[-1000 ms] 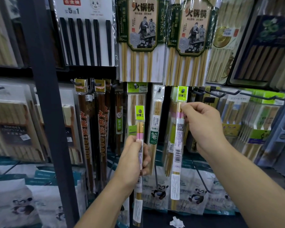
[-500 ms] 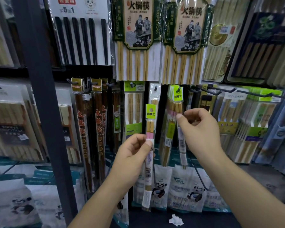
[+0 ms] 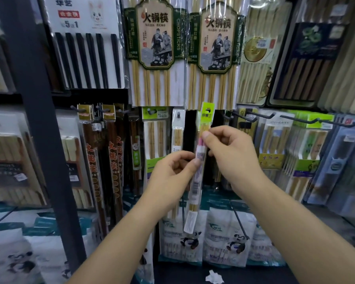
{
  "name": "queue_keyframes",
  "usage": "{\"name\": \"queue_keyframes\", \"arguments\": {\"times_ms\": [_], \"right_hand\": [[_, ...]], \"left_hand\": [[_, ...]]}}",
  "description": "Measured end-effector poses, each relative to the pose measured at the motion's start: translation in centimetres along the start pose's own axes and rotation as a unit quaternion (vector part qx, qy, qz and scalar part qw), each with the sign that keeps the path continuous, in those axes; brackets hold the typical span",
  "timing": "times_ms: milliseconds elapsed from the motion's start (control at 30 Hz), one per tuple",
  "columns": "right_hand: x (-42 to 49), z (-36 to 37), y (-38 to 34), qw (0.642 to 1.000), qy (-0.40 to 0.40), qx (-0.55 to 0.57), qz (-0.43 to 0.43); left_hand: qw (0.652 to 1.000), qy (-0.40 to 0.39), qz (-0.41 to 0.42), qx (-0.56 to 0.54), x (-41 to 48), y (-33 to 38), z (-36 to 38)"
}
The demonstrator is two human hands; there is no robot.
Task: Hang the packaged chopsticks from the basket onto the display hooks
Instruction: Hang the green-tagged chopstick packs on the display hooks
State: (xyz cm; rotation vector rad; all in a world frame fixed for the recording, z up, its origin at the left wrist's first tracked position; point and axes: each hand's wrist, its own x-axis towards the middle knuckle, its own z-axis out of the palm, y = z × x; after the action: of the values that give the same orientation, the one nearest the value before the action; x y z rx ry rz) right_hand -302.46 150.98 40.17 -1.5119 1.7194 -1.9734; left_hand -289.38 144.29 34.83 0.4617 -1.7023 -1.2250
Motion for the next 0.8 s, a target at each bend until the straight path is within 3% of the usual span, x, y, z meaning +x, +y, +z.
{"name": "queue_keyframes", "arguments": {"times_ms": [800], "right_hand": [[1.8, 0.2, 1.3, 0.996, 0.017, -0.013, 0.081]], "left_hand": [[1.000, -0.006, -0.014, 0.012, -0.3, -2.0, 1.3]]}}
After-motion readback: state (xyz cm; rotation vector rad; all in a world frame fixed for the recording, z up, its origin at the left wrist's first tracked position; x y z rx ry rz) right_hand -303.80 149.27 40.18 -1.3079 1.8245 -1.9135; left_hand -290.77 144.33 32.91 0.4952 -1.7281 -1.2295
